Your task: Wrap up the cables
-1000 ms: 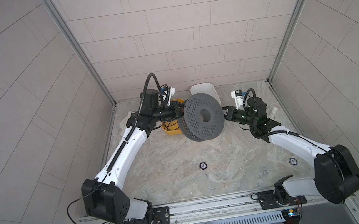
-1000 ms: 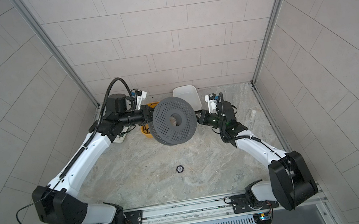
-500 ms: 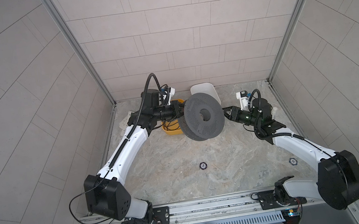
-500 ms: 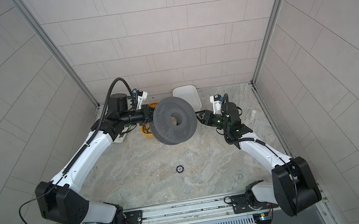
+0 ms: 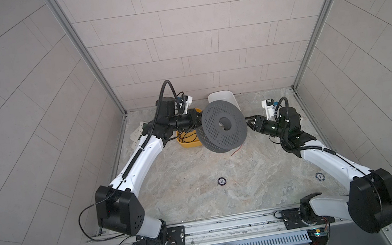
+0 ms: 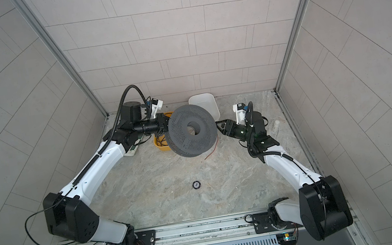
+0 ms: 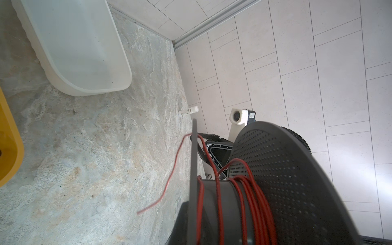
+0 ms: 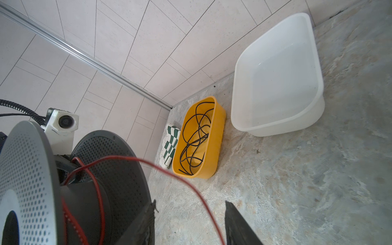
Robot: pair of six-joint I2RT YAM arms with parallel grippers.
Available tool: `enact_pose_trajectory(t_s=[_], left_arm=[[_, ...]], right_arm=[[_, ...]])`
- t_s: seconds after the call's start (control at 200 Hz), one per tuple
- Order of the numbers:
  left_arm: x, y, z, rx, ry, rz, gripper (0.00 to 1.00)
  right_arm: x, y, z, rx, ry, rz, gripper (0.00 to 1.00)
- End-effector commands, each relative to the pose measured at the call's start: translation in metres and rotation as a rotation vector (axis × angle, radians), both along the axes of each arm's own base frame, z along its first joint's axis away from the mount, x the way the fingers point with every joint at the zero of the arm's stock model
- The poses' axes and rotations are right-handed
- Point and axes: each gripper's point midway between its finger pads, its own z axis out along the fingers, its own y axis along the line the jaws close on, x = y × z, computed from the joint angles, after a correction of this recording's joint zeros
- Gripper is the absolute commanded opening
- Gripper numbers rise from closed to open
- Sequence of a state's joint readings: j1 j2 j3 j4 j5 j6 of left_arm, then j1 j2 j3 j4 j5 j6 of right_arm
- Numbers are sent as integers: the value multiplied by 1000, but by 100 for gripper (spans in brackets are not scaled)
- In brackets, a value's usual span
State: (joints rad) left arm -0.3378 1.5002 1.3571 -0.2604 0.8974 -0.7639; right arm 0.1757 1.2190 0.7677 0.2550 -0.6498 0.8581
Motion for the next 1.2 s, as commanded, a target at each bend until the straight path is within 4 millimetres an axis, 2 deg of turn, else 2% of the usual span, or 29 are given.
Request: enact_pose_trajectory(t_s=[0.0, 0.175, 0.45, 0.771, 0.991, 1.196], left_arm=[[1, -3, 20, -65, -52, -27, 0], [2, -2, 32, -91, -63, -27, 0], [0, 1, 47, -118, -75, -32, 0], [7, -1, 46, -209, -53, -31, 0], [17, 2, 42, -273, -33, -12, 0], [24, 3, 37, -280, -28, 1, 0]], right_arm=[[-4, 3, -1, 21, 10, 24, 52], [-7, 7, -11, 2, 18, 64, 53], [-8, 3, -39, -50, 64, 61, 54], [-14, 10, -59, -23, 149, 112, 55], [-14, 14, -60, 2, 167, 126, 55], [-4, 16, -62, 10, 189, 116, 53]])
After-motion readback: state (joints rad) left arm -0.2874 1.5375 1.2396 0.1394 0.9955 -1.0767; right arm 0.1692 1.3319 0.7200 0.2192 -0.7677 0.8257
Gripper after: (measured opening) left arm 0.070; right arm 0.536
